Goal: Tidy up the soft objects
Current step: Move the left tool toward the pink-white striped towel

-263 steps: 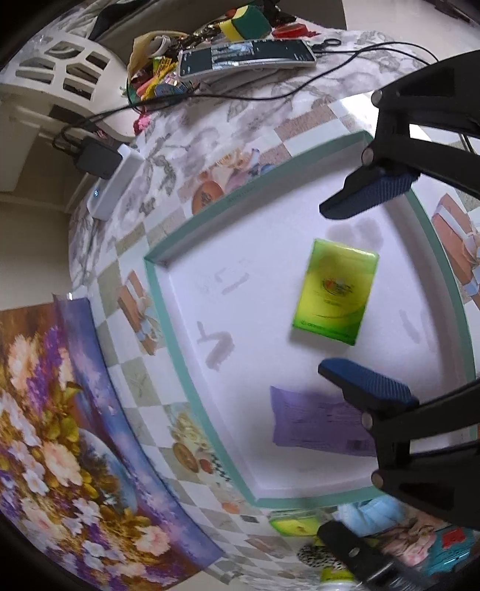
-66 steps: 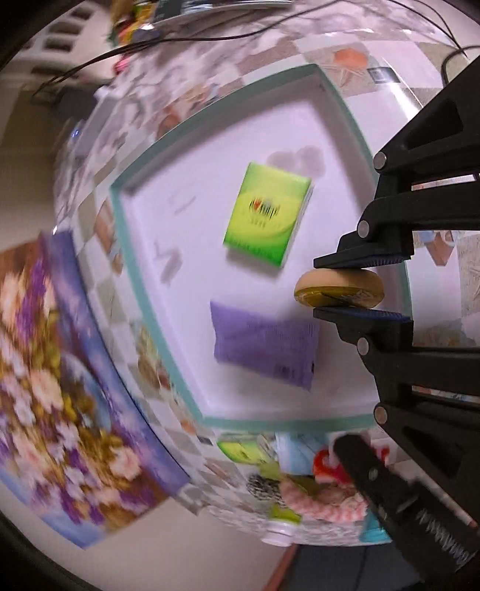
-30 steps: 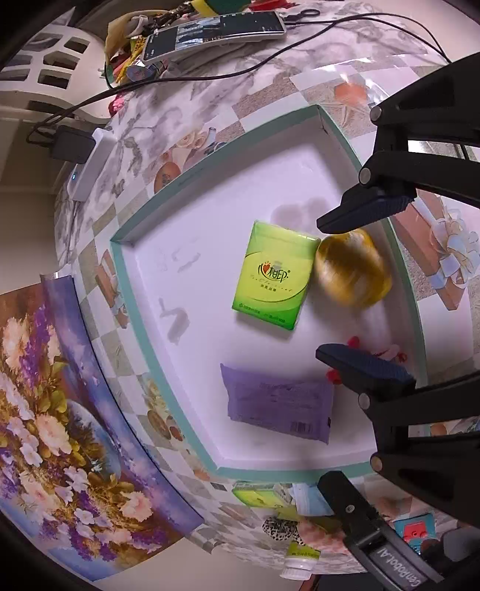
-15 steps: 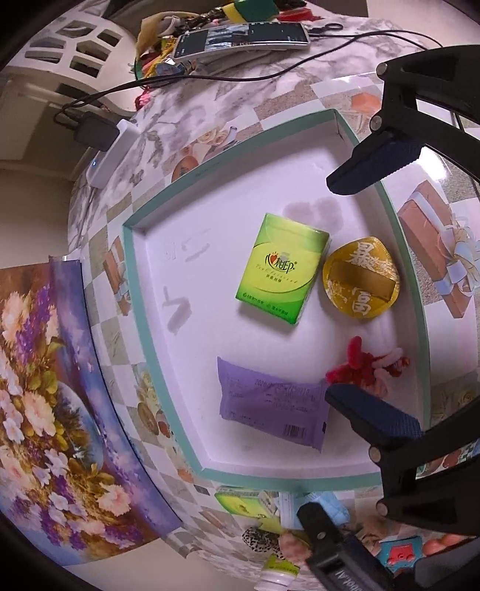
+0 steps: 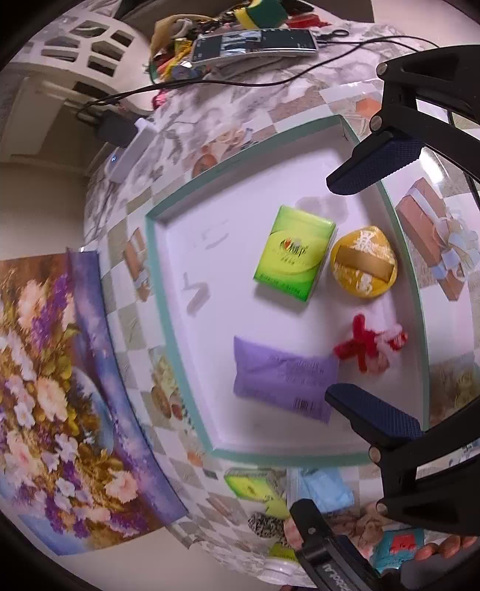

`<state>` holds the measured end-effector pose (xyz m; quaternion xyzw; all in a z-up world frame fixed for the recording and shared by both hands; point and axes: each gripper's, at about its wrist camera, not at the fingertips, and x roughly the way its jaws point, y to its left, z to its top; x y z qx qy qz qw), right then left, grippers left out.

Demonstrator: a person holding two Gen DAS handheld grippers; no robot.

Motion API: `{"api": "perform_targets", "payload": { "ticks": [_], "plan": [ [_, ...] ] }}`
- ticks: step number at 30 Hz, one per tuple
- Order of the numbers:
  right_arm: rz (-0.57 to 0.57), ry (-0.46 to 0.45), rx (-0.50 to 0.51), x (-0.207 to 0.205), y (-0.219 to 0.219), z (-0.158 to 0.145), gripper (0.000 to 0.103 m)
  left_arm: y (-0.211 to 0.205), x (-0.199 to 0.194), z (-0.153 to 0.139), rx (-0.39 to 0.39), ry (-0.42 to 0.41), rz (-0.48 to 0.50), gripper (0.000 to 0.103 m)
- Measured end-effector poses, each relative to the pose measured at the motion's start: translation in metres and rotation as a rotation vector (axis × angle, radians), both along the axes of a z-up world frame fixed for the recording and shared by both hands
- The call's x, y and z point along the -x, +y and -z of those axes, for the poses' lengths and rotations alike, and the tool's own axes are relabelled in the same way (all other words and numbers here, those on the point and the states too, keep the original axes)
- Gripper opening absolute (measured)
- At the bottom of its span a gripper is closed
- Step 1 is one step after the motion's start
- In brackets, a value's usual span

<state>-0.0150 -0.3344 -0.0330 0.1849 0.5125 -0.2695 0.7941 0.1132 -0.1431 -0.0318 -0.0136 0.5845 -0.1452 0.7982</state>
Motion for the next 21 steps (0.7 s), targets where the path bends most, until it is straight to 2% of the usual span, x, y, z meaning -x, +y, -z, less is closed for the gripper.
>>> {"api": "perform_targets", "payload": {
  "ticks": [7,11,17,21],
  "plan": [
    [-0.092,-0.045,0.03,-0.024,0.029,-0.031,0.103,0.024,-0.023,-0.02,-0.05,-0.048,-0.016,0.099],
    [-0.171,-0.082,0.025,-0.045,0.054,-0.044,0.103,0.045,-0.038,-0.021,-0.045,-0.037,-0.045,0.099],
    [-0.249,-0.11,0.013,-0.079,0.086,-0.051,0.103,0.078,-0.059,-0.018,-0.019,-0.037,-0.108,0.099],
    [-0.313,-0.114,-0.003,-0.107,0.109,-0.046,0.103,0.1,-0.07,-0.007,-0.014,-0.029,-0.163,0.099]
  ]
}}
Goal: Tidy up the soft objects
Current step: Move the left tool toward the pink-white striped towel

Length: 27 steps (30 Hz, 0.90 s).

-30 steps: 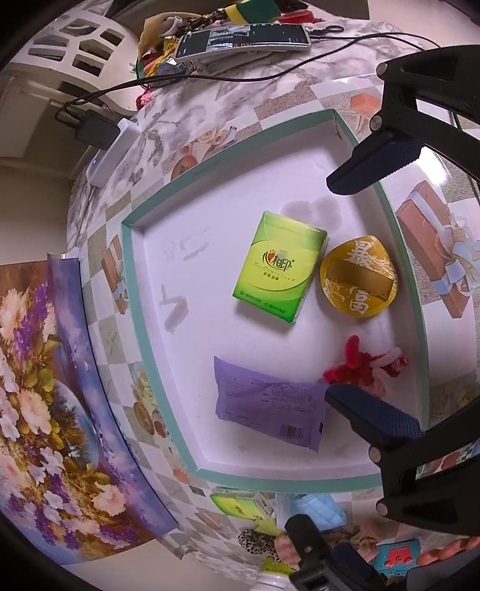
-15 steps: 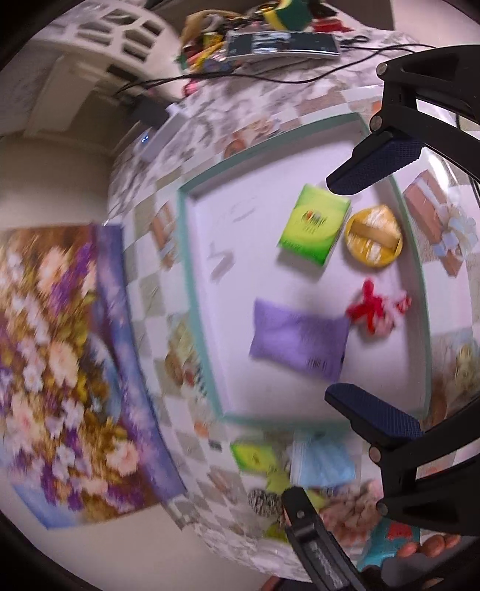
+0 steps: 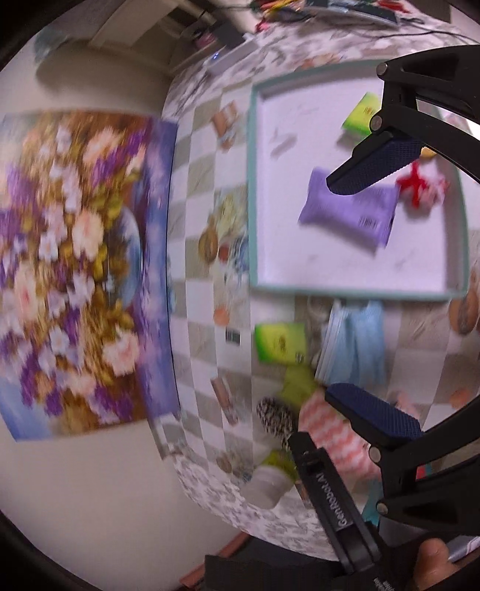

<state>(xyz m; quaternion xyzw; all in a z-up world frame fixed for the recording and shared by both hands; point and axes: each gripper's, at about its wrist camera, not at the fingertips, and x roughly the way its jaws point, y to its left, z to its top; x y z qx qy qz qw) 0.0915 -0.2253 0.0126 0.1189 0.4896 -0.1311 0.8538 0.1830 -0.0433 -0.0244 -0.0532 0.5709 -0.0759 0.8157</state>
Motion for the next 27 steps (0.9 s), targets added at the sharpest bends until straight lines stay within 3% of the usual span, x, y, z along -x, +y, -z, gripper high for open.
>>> {"api": "perform_targets", "payload": {
  "ticks": [9,16,27],
  "plan": [
    [-0.075,0.022,-0.122,-0.032,0.025,0.041,0.103,0.039,-0.013,0.018,-0.006,-0.002,-0.111,0.099],
    [-0.1,0.076,-0.146,-0.037,0.032,0.064,0.103,0.048,-0.02,0.031,0.046,0.081,-0.146,0.099],
    [-0.173,0.105,-0.178,-0.038,0.047,0.078,0.099,0.032,-0.016,0.038,0.011,0.107,-0.08,0.098]
  ]
}}
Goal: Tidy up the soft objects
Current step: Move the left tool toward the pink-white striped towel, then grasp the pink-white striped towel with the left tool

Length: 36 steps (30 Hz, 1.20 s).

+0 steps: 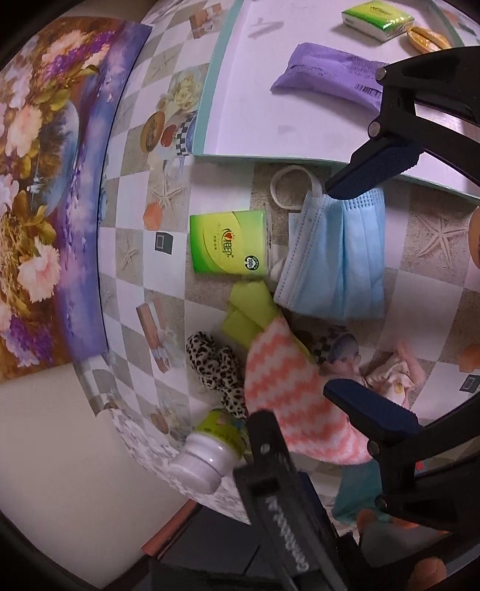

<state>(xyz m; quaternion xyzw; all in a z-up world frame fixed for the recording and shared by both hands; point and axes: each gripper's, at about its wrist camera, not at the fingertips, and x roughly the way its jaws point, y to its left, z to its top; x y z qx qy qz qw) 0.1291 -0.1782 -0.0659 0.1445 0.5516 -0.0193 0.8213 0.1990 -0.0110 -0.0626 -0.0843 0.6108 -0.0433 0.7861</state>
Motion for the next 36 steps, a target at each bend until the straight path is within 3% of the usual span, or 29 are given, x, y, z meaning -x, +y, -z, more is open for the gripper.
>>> {"api": "perform_targets", "payload": {
  "ticks": [2,4,8,12,16,24,36],
  "plan": [
    [0.004,0.003,0.001,0.001,-0.001,0.001,0.099,-0.002,0.0,0.005,0.002,0.013,0.008,0.095],
    [0.013,0.007,-0.009,0.001,-0.003,0.002,0.098,-0.004,-0.001,0.009,-0.003,0.025,0.017,0.078],
    [0.027,0.008,-0.017,0.003,-0.007,0.002,0.098,-0.006,-0.001,0.018,0.039,0.056,0.018,0.063],
    [0.03,0.009,-0.02,0.002,-0.008,0.003,0.097,-0.008,0.0,0.018,0.073,0.053,0.022,0.029],
    [0.03,0.01,-0.021,0.002,-0.008,0.003,0.096,-0.006,0.0,0.012,0.1,0.025,0.011,0.012],
    [0.001,-0.001,-0.063,0.003,0.0,0.002,0.09,0.006,0.001,-0.001,0.155,-0.013,-0.029,0.007],
    [-0.135,-0.006,-0.143,0.005,0.041,0.002,0.082,0.055,0.006,-0.037,0.108,-0.121,-0.175,0.007]
  ]
}}
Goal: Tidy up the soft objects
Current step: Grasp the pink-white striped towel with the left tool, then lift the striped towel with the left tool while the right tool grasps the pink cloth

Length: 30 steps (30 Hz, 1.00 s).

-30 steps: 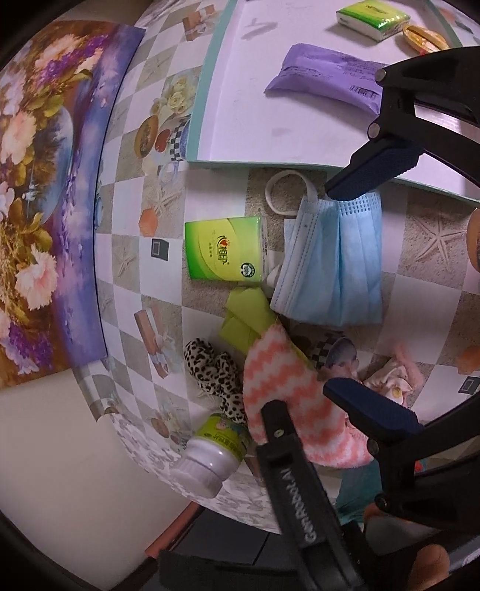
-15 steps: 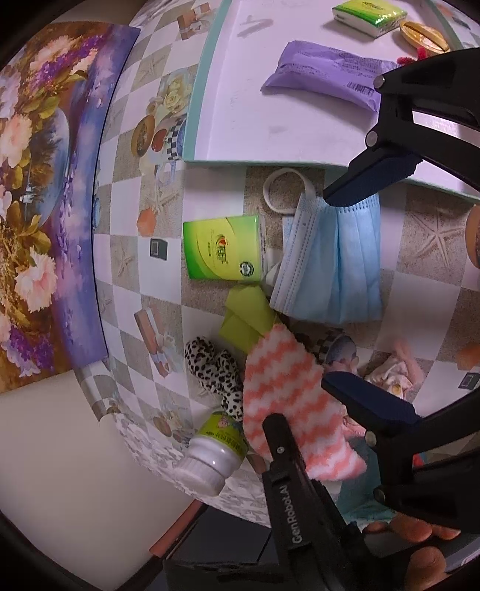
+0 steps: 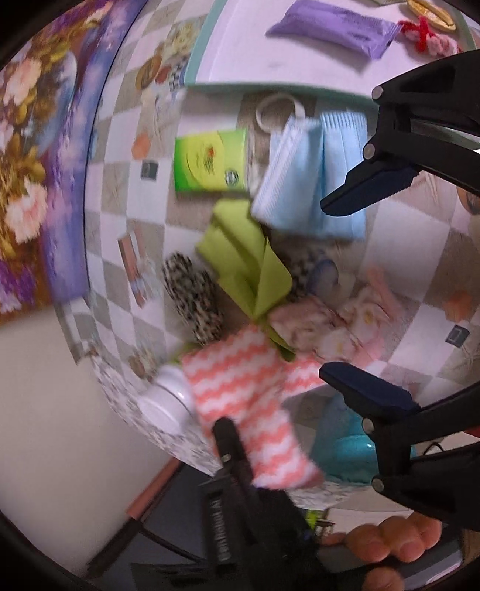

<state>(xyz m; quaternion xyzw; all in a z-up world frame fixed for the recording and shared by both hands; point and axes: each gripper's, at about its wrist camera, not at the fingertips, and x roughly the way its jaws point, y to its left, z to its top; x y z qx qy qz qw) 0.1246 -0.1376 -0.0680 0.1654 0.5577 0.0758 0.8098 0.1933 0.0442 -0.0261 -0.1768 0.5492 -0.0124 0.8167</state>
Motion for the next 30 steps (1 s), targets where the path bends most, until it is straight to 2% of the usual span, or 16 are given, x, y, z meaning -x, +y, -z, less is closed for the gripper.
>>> {"api": "perform_targets", "payload": {
  "ticks": [3,7,12,14,20,24,30],
  "plan": [
    [-0.039,0.011,-0.002,0.0,0.013,0.005,0.081,0.01,0.0,-0.002,-0.018,-0.007,-0.03,0.007],
    [-0.099,0.027,0.013,0.0,0.031,0.012,0.075,0.012,-0.002,0.008,-0.016,0.023,-0.036,0.007],
    [-0.146,0.054,0.034,-0.003,0.048,0.026,0.055,0.011,-0.002,0.016,-0.022,0.048,-0.037,0.007],
    [-0.157,0.06,0.032,-0.004,0.051,0.031,0.043,0.012,-0.002,0.019,-0.024,0.058,-0.038,0.007],
    [-0.159,0.028,0.026,-0.003,0.051,0.026,0.024,0.011,-0.002,0.022,-0.023,0.068,-0.037,0.007],
    [-0.146,0.001,0.019,-0.003,0.043,0.016,0.018,0.01,-0.001,0.014,-0.026,0.045,-0.033,0.007],
    [-0.093,-0.066,-0.003,0.005,0.022,-0.009,0.018,0.009,0.003,-0.01,-0.024,-0.021,-0.028,0.007]
  ]
}}
